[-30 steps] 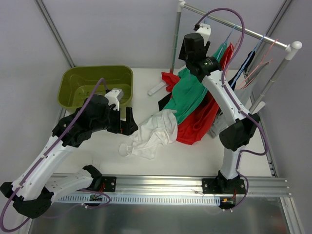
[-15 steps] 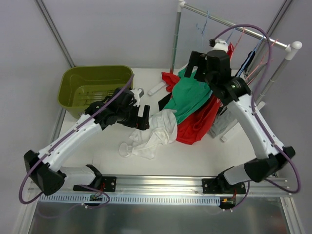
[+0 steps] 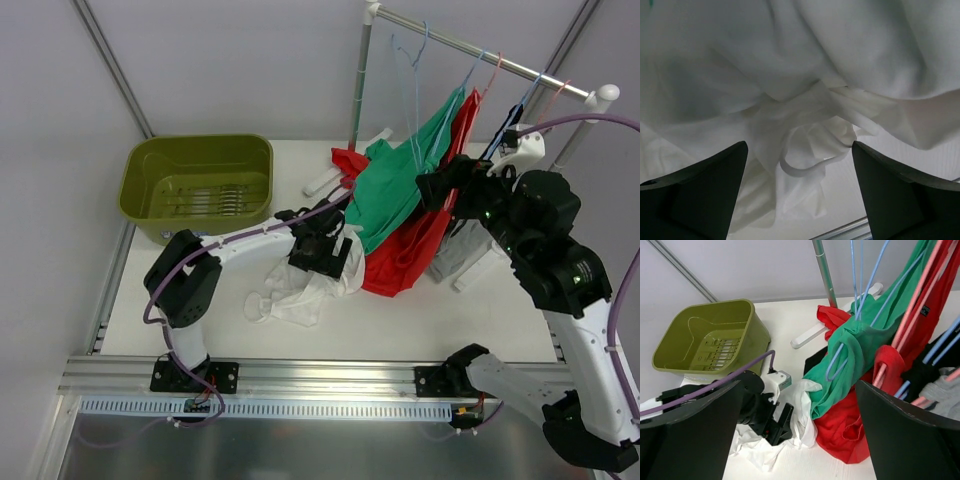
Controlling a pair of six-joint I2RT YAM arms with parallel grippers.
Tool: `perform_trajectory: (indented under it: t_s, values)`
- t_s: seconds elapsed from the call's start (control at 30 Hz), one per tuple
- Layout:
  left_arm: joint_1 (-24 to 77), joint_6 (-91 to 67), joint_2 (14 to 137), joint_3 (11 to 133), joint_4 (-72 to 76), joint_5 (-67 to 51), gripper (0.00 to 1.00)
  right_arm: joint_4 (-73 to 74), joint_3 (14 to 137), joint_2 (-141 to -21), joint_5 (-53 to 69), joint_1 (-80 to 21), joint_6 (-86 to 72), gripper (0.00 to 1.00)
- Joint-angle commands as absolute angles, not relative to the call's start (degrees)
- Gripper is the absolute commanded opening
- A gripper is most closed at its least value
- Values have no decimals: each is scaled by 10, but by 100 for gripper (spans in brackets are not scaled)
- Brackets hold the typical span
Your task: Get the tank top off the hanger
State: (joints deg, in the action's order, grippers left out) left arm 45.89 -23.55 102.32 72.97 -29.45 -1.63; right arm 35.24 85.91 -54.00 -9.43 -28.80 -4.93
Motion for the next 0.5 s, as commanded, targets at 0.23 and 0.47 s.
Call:
perform_trajectory:
  t_s: [0.23,0.47]
  values:
    - [472,-280,1032,683,-282,67,10,395,858,-442,-147,-287,-21,100]
    - [472,-291,867,671,-328,163,0,399,882,-427,-175,-287,-5,100]
